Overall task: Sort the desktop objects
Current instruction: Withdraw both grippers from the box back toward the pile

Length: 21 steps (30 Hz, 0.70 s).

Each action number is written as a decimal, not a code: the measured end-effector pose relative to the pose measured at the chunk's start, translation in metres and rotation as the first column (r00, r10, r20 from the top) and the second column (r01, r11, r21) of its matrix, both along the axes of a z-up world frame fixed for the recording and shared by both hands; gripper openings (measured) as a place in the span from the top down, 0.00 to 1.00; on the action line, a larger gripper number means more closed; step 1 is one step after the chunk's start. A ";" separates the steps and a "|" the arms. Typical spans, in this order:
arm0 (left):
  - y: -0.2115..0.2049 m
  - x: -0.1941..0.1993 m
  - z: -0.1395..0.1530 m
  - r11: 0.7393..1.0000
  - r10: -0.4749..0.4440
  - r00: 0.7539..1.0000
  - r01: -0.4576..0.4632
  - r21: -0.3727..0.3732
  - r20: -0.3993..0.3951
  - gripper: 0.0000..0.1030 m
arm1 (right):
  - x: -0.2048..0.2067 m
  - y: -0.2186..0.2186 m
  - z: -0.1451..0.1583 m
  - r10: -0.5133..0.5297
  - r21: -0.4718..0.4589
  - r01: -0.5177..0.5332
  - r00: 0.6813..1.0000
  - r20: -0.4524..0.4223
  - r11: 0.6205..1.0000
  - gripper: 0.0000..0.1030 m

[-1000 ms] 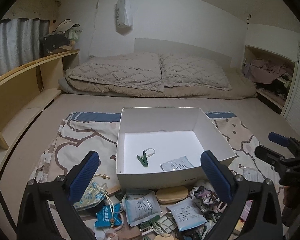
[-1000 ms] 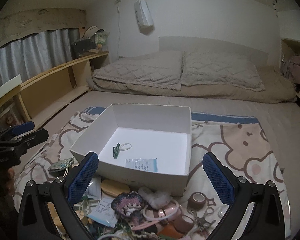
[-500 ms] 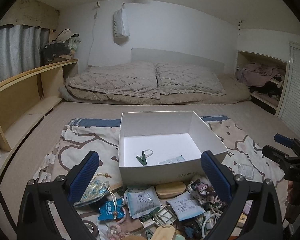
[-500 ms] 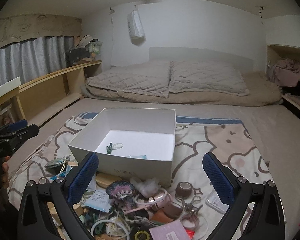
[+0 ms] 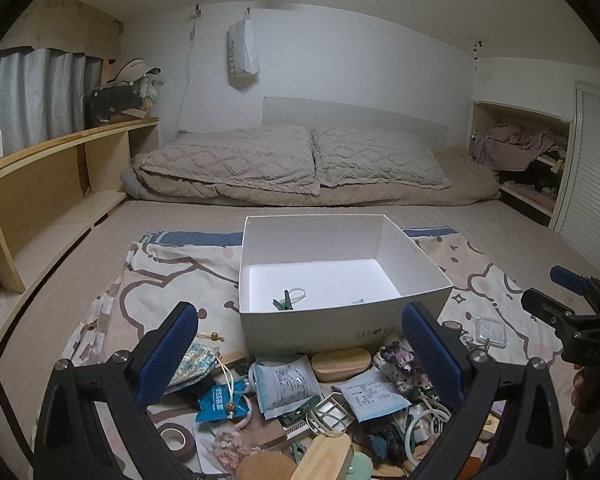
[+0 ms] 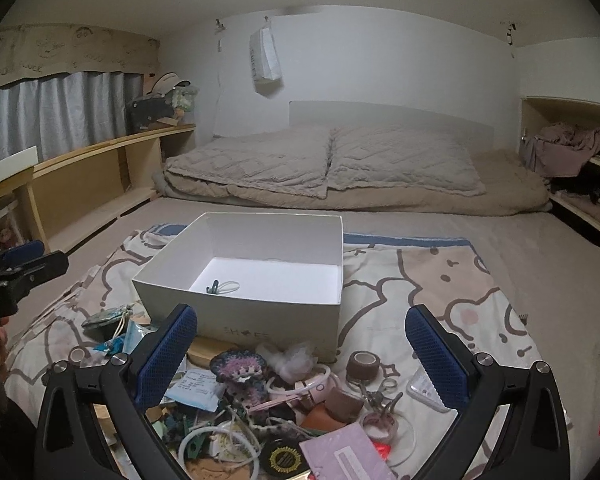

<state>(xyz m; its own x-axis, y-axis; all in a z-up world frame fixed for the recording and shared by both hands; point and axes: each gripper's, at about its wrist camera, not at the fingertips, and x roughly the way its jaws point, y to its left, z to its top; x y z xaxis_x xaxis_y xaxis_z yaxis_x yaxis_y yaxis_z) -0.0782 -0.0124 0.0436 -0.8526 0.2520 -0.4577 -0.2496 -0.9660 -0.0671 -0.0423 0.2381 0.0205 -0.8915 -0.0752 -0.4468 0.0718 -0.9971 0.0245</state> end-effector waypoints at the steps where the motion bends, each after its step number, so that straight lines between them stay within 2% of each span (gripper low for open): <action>1: 0.000 -0.001 -0.001 1.000 -0.002 1.000 0.002 0.000 0.005 0.00 | 0.000 0.001 0.000 -0.002 0.001 0.002 1.000 -0.001 1.000 0.00; 5: -0.001 -0.001 -0.004 1.000 -0.001 1.000 0.001 -0.002 0.007 0.00 | 0.001 0.001 -0.002 -0.010 0.004 0.010 1.000 0.011 1.000 0.00; 10: -0.002 -0.007 -0.010 0.999 -0.031 0.998 0.030 0.023 0.052 0.00 | -0.002 0.004 -0.013 -0.023 0.004 0.023 0.998 0.057 1.000 0.00; 21: -0.001 -0.014 -0.028 0.998 -0.059 0.986 0.053 0.042 0.155 0.00 | -0.004 0.020 -0.062 -0.064 0.043 0.056 0.974 0.219 0.998 0.00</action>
